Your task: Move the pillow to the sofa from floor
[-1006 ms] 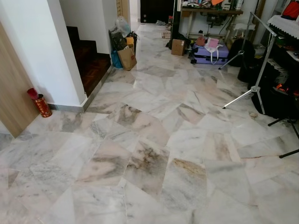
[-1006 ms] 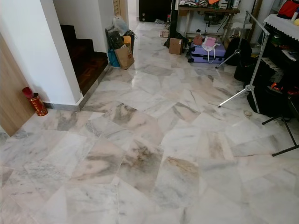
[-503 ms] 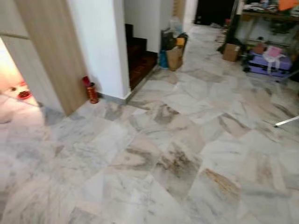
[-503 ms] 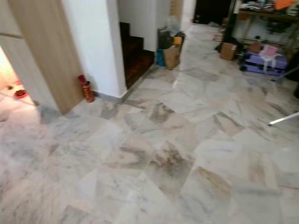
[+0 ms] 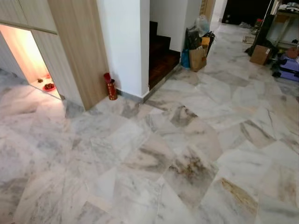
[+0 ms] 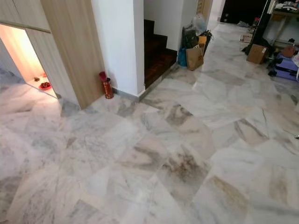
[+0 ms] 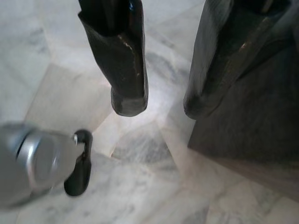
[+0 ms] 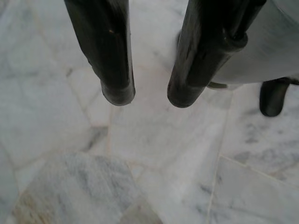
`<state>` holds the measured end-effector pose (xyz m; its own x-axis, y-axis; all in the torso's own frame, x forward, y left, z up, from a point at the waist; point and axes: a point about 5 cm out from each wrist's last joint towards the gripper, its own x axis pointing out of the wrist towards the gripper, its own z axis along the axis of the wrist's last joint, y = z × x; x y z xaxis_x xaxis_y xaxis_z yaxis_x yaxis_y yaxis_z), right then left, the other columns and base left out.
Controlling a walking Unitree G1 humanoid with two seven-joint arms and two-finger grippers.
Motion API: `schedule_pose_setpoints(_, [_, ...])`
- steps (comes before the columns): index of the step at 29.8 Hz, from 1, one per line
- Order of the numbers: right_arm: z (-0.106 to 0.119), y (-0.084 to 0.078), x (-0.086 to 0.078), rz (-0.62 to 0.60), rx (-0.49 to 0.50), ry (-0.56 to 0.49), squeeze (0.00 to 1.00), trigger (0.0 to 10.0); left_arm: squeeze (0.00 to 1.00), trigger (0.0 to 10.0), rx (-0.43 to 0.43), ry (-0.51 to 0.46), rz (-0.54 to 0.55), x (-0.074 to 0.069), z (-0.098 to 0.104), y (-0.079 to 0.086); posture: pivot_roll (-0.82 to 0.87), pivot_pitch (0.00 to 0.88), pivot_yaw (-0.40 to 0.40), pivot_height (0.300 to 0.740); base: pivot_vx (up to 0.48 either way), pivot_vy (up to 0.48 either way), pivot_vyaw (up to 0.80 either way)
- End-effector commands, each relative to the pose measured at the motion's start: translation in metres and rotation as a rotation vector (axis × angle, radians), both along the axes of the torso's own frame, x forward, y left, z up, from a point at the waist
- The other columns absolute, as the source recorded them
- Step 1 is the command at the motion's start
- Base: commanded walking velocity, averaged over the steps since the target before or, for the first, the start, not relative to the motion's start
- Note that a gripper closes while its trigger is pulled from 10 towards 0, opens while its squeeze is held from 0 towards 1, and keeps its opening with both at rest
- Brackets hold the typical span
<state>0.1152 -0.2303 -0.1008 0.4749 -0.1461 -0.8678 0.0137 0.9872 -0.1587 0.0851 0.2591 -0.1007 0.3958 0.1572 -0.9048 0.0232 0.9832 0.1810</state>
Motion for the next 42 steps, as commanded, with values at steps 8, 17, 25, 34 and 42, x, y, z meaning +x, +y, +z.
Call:
schedule_pose_setpoints(8, [0.0106, 0.0211, 0.0413, -0.193, 0.196, -0.166, 0.00, 10.0, 0.00, 10.0, -0.233, -0.310, -0.035, 0.1199, 0.0308, -0.0671, -0.07, 0.060, 0.036, 0.740, 0.000, 0.000, 0.80])
schedule_pose_setpoints(17, [0.0108, 0.0213, 0.0421, -0.192, 0.198, -0.166, 0.00, 10.0, 0.00, 10.0, -0.226, -0.308, -0.027, 0.1202, 0.0309, -0.0658, -0.07, 0.059, 0.036, 0.740, 0.000, 0.000, 0.80])
schedule_pose_setpoints(25, [0.0103, 0.0197, 0.0401, -0.195, 0.195, -0.161, 0.00, 10.0, 0.00, 10.0, -0.223, -0.310, -0.024, 0.1207, 0.0311, -0.0661, -0.07, 0.059, 0.035, 0.740, 0.000, 0.000, 0.80])
schedule_pose_setpoints(34, [0.0099, 0.0213, 0.0398, -0.188, 0.201, -0.159, 0.00, 10.0, 0.00, 10.0, -0.223, -0.307, -0.022, 0.1202, 0.0308, -0.0663, -0.07, 0.061, 0.033, 0.740, 0.000, 0.000, 0.80])
schedule_pose_setpoints(42, [0.0099, 0.0215, 0.0399, -0.184, 0.203, -0.158, 0.00, 10.0, 0.00, 10.0, -0.224, -0.306, -0.021, 0.1197, 0.0305, -0.0666, -0.07, 0.065, 0.030, 0.740, 0.000, 0.000, 0.80])
